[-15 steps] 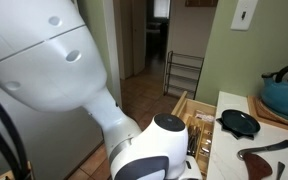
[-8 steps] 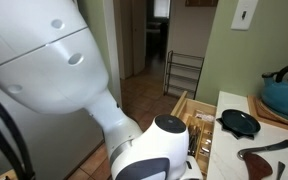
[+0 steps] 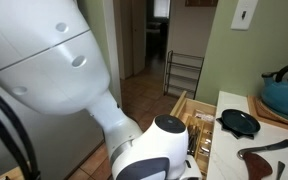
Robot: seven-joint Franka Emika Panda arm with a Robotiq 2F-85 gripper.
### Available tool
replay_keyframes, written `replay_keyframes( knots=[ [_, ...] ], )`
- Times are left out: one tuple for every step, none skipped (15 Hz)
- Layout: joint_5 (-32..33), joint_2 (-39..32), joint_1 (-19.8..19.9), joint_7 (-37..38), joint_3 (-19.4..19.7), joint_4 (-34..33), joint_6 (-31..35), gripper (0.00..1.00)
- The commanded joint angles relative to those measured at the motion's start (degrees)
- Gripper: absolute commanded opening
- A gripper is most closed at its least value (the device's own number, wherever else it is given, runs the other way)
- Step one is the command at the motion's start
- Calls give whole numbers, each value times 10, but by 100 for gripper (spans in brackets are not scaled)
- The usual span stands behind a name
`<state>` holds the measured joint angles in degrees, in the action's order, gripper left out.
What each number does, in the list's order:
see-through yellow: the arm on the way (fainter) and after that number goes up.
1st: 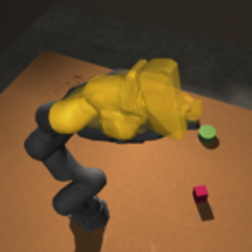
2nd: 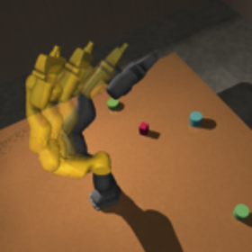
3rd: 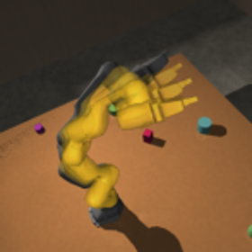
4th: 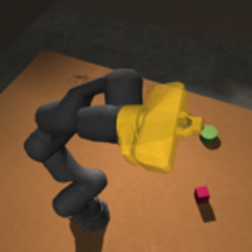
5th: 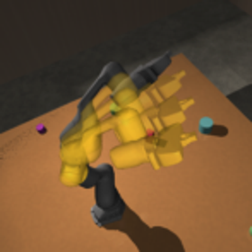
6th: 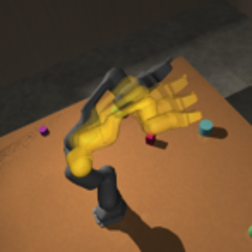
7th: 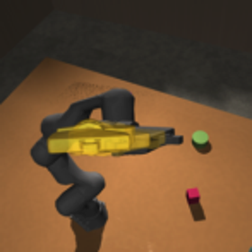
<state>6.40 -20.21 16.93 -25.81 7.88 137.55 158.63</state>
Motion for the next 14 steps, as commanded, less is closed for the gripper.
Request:
replay_keyframes(
  knots=[
    [5, -28, 4, -5, -6, -3, 7, 40],
    [6, -32, 3, -4, -7, -4, 9, 48],
    [5, -32, 4, -4, -7, -4, 9, 21],
    [5, -31, 5, -6, -7, -4, 8, 6],
    [5, -32, 4, -4, -7, -4, 9, 1],
    [6, -31, 5, -7, -7, -5, 9, 0],
    [6, -30, 6, -11, -7, -5, 8, 3],
    [8, -28, 4, -11, -5, -6, 7, 3],
    [9, -28, 4, -11, -4, -6, 9, 3],
    [13, -23, 1, -8, -1, -5, 6, 3],
    [21, -15, -5, 2, 7, -5, 1, 3],
    [25, -9, -7, 4, 10, -3, 1, 3],
    [34, 0, -13, 12, 16, -2, -1, 3],
    [41, 4, -17, 17, 20, -1, -2, 7]
  ],
)
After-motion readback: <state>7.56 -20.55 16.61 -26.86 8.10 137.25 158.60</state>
